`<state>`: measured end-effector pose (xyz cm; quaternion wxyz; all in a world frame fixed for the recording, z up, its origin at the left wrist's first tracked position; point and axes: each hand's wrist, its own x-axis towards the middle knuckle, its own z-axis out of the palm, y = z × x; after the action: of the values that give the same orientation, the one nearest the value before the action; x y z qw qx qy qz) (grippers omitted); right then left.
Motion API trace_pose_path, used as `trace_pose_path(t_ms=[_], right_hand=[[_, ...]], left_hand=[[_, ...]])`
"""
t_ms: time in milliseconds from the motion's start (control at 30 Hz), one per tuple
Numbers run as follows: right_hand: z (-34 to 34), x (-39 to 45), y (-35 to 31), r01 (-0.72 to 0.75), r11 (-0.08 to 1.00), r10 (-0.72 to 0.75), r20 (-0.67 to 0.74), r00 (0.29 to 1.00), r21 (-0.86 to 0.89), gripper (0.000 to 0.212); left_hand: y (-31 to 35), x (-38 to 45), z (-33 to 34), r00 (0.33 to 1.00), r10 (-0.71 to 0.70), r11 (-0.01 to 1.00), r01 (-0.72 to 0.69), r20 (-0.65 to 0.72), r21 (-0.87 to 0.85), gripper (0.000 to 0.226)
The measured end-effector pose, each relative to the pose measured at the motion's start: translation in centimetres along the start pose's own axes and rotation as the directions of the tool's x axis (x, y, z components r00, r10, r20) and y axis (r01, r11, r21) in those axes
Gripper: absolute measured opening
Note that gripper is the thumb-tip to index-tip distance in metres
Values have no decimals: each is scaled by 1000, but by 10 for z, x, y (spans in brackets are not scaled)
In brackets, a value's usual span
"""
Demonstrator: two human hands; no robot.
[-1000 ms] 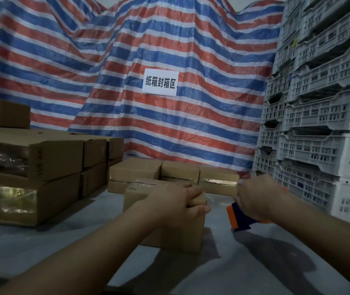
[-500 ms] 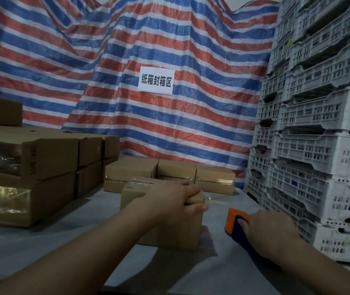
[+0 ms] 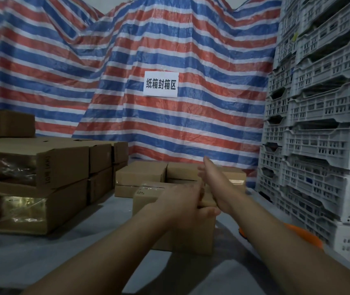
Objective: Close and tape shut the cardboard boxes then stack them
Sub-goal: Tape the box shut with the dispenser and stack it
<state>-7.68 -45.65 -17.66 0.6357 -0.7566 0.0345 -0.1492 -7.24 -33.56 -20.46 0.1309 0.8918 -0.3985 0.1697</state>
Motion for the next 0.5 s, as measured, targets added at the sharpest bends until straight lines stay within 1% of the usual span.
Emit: trace_pose_path(t_ms=[67, 100, 133, 167, 200, 267, 300, 333, 367, 400, 433, 500], right_hand=[[-1, 2, 11, 13, 999, -13, -3, 1000, 39, 64], [-2, 3, 15, 32, 998, -31, -11, 999, 60, 64], [-4, 4, 17, 46, 995, -44, -15, 999, 89, 62], [-7, 3, 18, 59, 990, -58, -17, 998, 130, 60], [-10, 1, 20, 73, 982, -71, -16, 997, 174, 57], [-11, -2, 23, 71, 973, -74, 6, 997, 218, 55], [-11, -3, 27, 45, 975, -49, 14, 999, 217, 54], [-11, -3, 33, 9, 975, -14, 18, 1000, 221, 53], [-11, -3, 39, -26, 972, 20, 28, 999, 234, 53], [-11, -3, 45, -43, 967, 33, 41, 999, 253, 55], [-12, -3, 50, -44, 959, 30, 57, 998, 279, 56], [-11, -1, 59, -41, 943, 24, 58, 998, 330, 55]], left_hand=[[-4, 1, 2, 1000, -18, 1000, 18, -5, -6, 86], [-5, 1, 2, 1000, -17, 1000, 17, -5, 4, 91], [-5, 0, 1, 1000, -15, 1000, 15, -6, -17, 91], [-5, -1, 0, 1000, -21, 996, 20, -6, -86, 88], [-6, -1, -1, 999, -21, 979, 14, -34, -205, 82], [-9, -8, -8, 988, -54, 890, -18, -143, -455, 66], [-12, -13, -13, 970, -111, 843, -24, -218, -537, 61], [-18, -19, -16, 934, -187, 815, -25, -304, -578, 58], [-27, -25, -17, 884, -273, 801, -9, -379, -598, 60], [-37, -31, -16, 837, -357, 776, 19, -415, -630, 61], [-47, -37, -13, 805, -439, 737, 67, -400, -673, 71], [-62, -49, -3, 782, -566, 618, 193, -260, -762, 87]])
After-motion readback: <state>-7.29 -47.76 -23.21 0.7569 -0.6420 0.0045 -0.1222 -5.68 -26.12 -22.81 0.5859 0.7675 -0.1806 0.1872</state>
